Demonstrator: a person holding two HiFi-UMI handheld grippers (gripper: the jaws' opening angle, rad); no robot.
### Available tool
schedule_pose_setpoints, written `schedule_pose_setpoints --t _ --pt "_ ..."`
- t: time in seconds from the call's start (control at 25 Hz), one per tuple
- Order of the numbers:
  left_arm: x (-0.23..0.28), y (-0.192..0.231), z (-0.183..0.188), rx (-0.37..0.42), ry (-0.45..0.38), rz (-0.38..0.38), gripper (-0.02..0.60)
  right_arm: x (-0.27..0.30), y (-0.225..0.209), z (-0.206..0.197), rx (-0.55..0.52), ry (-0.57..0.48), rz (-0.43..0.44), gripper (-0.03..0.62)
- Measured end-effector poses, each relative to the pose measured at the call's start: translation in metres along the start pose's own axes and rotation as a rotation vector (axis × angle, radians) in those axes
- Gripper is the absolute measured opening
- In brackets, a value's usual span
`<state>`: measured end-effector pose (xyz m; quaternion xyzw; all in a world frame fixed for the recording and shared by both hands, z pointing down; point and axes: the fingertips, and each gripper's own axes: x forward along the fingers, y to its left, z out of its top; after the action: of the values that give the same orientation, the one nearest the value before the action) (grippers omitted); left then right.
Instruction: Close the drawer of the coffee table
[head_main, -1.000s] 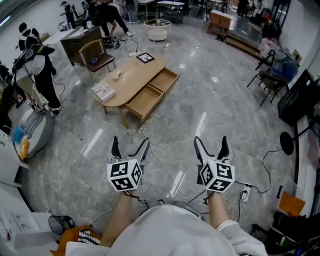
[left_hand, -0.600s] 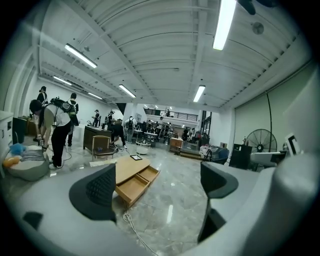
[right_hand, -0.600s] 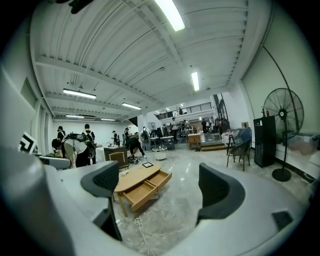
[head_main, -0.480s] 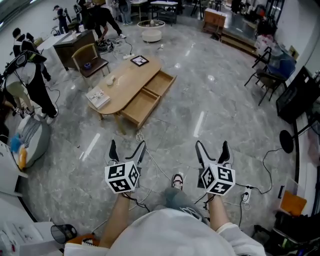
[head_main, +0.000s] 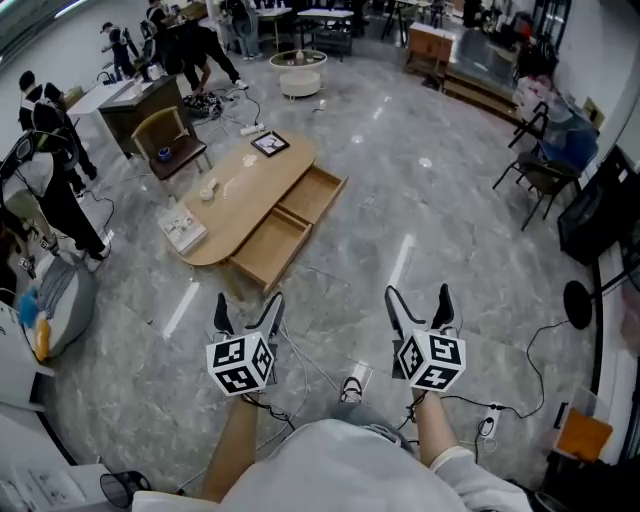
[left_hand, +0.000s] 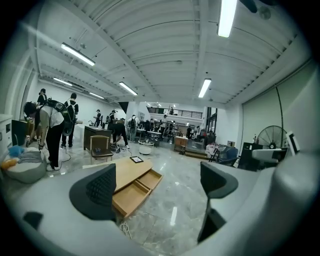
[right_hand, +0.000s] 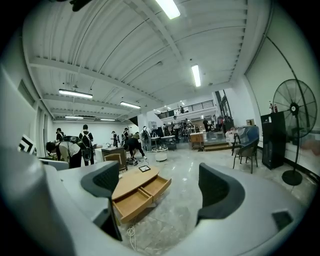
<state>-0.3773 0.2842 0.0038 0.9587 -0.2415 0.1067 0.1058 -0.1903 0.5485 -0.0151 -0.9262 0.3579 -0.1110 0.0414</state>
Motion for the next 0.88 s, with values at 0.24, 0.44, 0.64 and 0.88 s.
schedule_pose_setpoints --t 0.24,0.44,0.64,0.88 --pt "0.083 -0.017 0.016 -0.025 -0.005 0.037 0.523 0.086 -0.034 0.014 -0.013 0.027 0.051 0.503" --pt "0.141 -0.018 0.027 -0.032 -0.006 0.082 0.522 0.154 -0.055 0.027 -0.011 0.042 0.082 0.503" --pt "0.177 -0.019 0.030 -0.039 0.002 0.130 0.522 0.200 -0.076 0.031 -0.005 0.053 0.111 0.503" --pt "0.216 -0.020 0.037 -0.024 0.023 0.149 0.522 0.247 -0.086 0.027 0.033 0.074 0.124 0.503"
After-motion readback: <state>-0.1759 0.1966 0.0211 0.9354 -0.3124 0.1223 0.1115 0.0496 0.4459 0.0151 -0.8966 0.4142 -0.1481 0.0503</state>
